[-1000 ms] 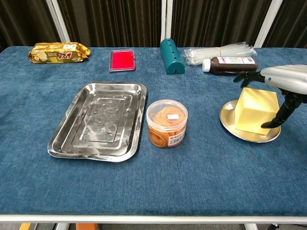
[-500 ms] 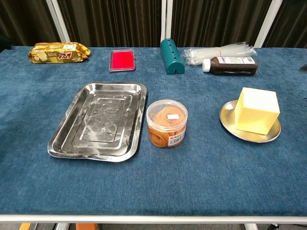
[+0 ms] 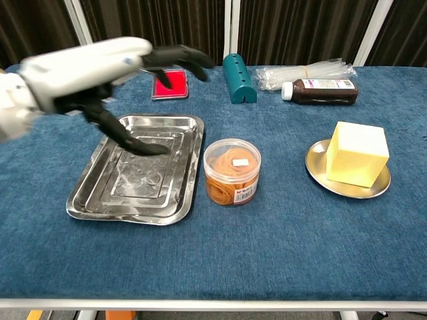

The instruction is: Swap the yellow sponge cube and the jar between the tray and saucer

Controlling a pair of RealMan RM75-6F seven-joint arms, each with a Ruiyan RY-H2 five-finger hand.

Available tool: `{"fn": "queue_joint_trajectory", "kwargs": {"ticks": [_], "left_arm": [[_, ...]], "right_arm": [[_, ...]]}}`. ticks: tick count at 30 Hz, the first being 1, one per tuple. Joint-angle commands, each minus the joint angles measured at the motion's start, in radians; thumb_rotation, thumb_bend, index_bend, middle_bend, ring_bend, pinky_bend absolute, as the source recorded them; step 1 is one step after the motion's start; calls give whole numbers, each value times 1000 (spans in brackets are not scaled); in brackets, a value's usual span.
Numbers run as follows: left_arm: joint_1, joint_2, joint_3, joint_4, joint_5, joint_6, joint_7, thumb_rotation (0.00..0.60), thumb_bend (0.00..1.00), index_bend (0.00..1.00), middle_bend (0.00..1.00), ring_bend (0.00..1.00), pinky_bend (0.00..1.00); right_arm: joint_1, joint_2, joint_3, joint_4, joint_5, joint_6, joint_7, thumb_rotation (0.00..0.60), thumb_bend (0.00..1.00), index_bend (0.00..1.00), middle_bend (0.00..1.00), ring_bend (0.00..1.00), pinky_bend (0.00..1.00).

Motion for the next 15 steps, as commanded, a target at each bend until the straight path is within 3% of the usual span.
{"fn": "queue_joint_trajectory", "kwargs": {"ticks": [1,8,15], "left_arm": [[-71,-60,-14,46,-4,-65,4,600,154,102,129,51,219],[-182,-157,-37,176,-25,-139,1,600,154,102,98,32,210],[-267,-191,-33,278,-62,-231,-39,600,155,102,83,19,201]], "right_arm": [[-16,1,7,22,12,-15,24,600,0,0,18,0,6],[-40,-2,13,51,5,-29,53,600,0,0,16,0,6],[-58,0,17,72,-1,-44,77,600,0,0,15,0,5]]}}
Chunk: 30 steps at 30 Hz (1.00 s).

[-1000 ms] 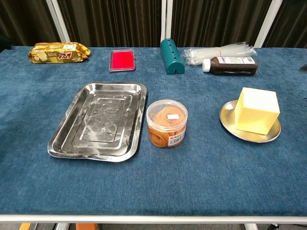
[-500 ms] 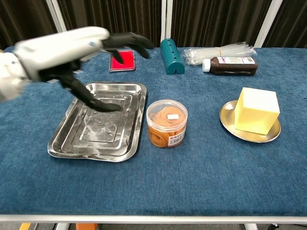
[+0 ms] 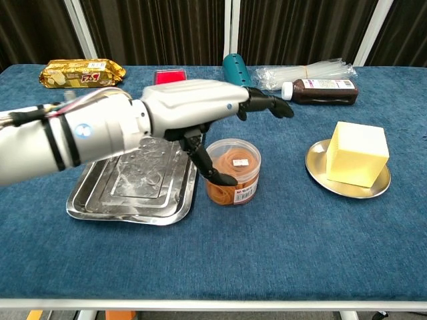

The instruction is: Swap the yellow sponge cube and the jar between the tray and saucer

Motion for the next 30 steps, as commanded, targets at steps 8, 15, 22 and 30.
{"fn": "queue_joint_trajectory", "kwargs": {"ticks": [8,15,22,30], "left_arm": [[-79,-21,20,81,-63,-86,-51,600,154,101,78,16,204],[-111,-29,39,121,-91,-124,-53,600,198,104,101,20,255],[-118,-36,42,133,-116,-106,-57,600,298,256,231,164,415],[-113,-3,37,76,-103,-38,-52,600,353,361,285,225,470]], "right_arm": [[-13,-7,13,22,-5,-16,13,600,0,0,12,0,5],[-18,-14,17,28,-16,-24,13,600,0,0,10,0,5],[-25,-27,25,47,-31,-18,21,600,0,0,11,0,5],[-26,-27,35,45,-29,-29,20,600,0,0,12,0,4]]}}
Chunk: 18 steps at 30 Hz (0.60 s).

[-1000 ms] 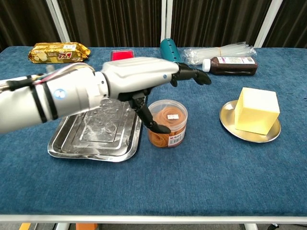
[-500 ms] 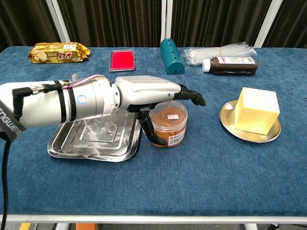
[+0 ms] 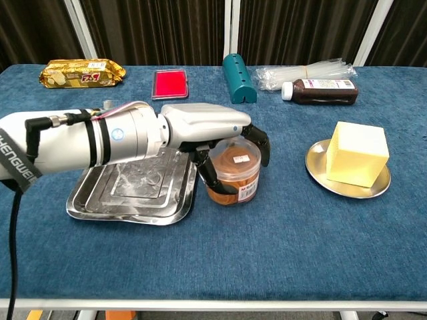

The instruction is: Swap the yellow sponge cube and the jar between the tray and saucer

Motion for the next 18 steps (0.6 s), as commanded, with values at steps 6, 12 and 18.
{"fn": "queue_joint_trajectory", "kwargs": {"ticks": [6,12,18], "left_arm": [[45,130,-21,-135,13,126,43,600,353,368,293,233,476],[108,234,8,-163,-73,134,50,600,353,369,293,233,476],[141,211,55,-113,-99,128,28,600,350,350,286,229,472]], "right_arm": [[1,0,7,-7,-3,-7,-6,600,0,0,13,0,5],[4,-3,9,-14,-14,-11,-15,600,0,0,14,0,5],[12,-18,10,-10,-15,-22,-26,600,0,0,14,0,4]]}}
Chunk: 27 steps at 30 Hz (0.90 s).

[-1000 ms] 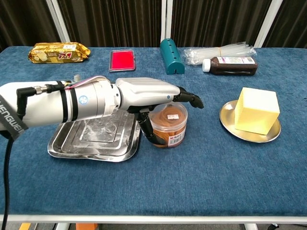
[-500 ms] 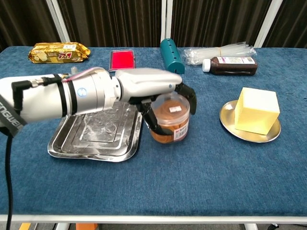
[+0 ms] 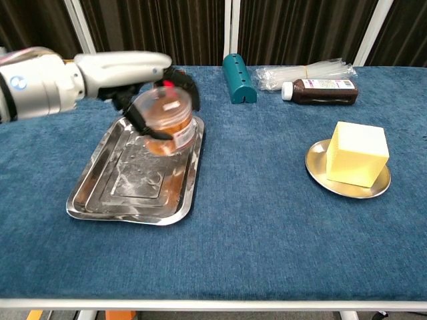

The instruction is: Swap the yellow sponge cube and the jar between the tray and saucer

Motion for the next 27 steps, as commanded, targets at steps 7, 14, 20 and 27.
{"fn": "queue_joint_trajectory", "kwargs": {"ticks": [7,14,20,27], "left_arm": [[11,-92,30,110,9,3,-25,600,338,288,220,140,404],[21,-116,40,145,16,23,7,600,306,158,133,69,313],[44,-63,35,84,-13,52,59,600,272,64,28,0,200],[141,36,53,-75,-55,170,107,600,167,57,9,0,166]], "right_arm": [[4,0,4,-7,1,-8,-13,600,0,0,15,0,5],[-7,3,0,-4,1,-7,-5,600,0,0,15,0,5],[-8,2,3,-4,-7,-4,0,600,0,0,15,0,5],[-26,7,-12,-12,-30,17,-6,600,0,0,15,0,5]]}}
